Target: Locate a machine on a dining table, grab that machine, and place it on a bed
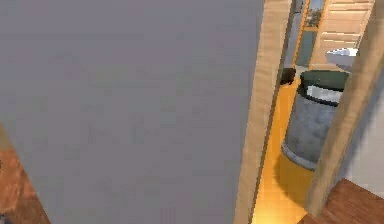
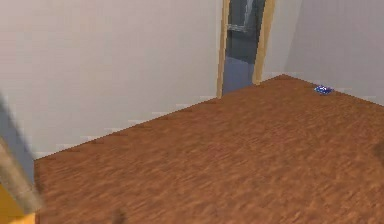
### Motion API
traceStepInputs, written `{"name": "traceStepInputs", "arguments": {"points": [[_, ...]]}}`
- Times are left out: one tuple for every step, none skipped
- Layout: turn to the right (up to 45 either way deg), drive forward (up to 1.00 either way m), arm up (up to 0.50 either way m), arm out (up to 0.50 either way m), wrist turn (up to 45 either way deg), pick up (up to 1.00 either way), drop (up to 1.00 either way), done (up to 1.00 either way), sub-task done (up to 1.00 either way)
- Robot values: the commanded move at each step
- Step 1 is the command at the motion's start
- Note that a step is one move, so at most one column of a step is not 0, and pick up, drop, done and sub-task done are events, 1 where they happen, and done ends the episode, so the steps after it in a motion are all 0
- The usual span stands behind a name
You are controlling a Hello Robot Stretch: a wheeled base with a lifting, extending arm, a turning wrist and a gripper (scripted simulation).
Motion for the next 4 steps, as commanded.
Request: {"name": "traceStepInputs", "arguments": {"points": [[45.0, 0.00, 0.00, 0.00, 0.0, 0.00, 0.00, 0.00, 0.00], [45.0, 0.00, 0.00, 0.00, 0.0, 0.00, 0.00, 0.00, 0.00], [45.0, 0.00, 0.00, 0.00, 0.0, 0.00, 0.00, 0.00, 0.00], [3.0, 0.00, 0.00, 0.00, 0.0, 0.00, 0.00, 0.00, 0.00]]}}
